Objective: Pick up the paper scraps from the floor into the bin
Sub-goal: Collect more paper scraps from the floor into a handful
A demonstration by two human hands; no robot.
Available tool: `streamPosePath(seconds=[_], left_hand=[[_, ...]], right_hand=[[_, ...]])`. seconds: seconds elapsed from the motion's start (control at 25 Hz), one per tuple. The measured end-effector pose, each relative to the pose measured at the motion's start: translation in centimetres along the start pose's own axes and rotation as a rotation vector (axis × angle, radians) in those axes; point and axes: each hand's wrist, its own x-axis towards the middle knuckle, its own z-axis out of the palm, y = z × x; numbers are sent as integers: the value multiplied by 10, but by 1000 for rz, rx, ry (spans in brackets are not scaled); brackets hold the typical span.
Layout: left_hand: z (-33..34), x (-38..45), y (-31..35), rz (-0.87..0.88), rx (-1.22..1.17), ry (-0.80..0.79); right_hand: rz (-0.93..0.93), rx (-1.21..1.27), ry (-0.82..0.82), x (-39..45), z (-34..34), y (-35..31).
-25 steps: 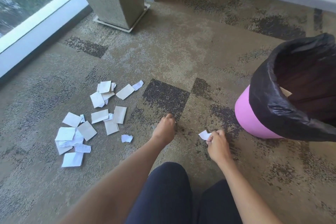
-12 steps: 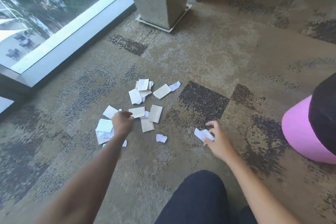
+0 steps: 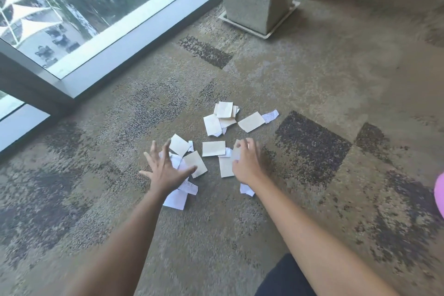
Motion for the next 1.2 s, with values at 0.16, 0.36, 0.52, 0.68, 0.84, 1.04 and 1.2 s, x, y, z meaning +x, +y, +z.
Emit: streamPosePath(seconds=[0.16,0.36,0.52,0.68,0.84,1.04,1.2], left_hand=[[1,24,10,180,270,-129],[-12,48,4,219,293,-403],[-27,42,-8,212,331,-521],[-25,10,-19,201,383,-589],[-15,-17,-16,235,543,-567],[-15,-32,-19,280,399,-433],[-4,-48,-19,205,350,-280]], right_hand=[[234,-27,-175,20,19,-22],[136,-68,-238,33,38,-58],[-99,-203,-332,16,54,-71],[-250,-400,-327,-6,55,-53],[-331,-470,-347,-24,53,-36],[-385,-544,-247,-58,57,-14],[-417,-642,-220,-81,56,2]])
